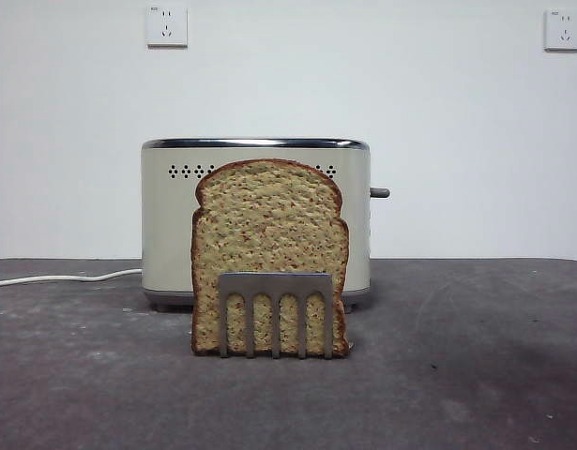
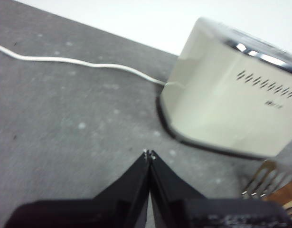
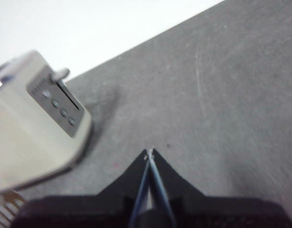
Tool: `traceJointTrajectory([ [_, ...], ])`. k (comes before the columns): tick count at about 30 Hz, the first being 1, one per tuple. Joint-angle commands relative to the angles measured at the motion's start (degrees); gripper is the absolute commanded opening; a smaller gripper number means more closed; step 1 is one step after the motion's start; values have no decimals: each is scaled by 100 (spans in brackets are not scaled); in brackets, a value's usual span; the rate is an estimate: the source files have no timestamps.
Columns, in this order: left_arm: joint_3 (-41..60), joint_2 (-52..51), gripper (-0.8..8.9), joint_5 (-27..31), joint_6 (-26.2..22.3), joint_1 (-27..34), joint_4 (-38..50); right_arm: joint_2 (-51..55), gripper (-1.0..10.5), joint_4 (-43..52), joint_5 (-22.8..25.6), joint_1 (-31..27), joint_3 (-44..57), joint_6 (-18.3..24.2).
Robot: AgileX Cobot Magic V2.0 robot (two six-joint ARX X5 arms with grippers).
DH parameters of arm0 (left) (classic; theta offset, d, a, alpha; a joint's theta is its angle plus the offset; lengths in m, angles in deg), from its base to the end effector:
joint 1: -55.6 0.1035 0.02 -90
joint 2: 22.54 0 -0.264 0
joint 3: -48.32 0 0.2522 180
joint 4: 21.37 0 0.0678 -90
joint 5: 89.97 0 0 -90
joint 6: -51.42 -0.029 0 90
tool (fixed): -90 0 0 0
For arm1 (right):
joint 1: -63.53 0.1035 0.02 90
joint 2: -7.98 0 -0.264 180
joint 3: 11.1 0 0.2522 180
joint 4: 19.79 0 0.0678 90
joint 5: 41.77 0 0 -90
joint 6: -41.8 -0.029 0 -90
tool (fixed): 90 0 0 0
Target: Pick up a slice of bread from the rack,put the bread on the toaster,press the button
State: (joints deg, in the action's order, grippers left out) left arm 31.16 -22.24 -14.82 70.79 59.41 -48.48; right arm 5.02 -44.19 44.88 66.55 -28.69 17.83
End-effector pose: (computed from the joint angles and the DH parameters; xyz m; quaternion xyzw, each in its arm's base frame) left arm 0.0920 -0.0013 0.1610 -0.1811 0.1030 -0.0796 0.9748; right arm 0.0955 0.0067 0.1644 0.2068 0.0948 0.0365 0.9731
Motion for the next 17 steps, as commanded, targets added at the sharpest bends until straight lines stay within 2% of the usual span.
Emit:
traceJointTrajectory([
  [1, -297, 11, -7, -72, 61, 13, 4, -162, -12, 70, -122, 7, -304, -103],
  [4, -656, 22, -7, -68, 59, 13, -116, -463, -12, 66, -129, 9, -675, -87],
  [9, -1316, 144, -7, -140, 22, 13, -450, -1145, -12, -120, -409, 11, -1543, 247],
  [13, -1880, 527, -7, -348, -98, 13, -710, -1753, -12, -634, -739, 13, -2391, 728],
  [17, -2594, 1121, -7, -804, -514, 11, -1069, -2361, -12, -1482, -1106, 15, -3386, 1259],
])
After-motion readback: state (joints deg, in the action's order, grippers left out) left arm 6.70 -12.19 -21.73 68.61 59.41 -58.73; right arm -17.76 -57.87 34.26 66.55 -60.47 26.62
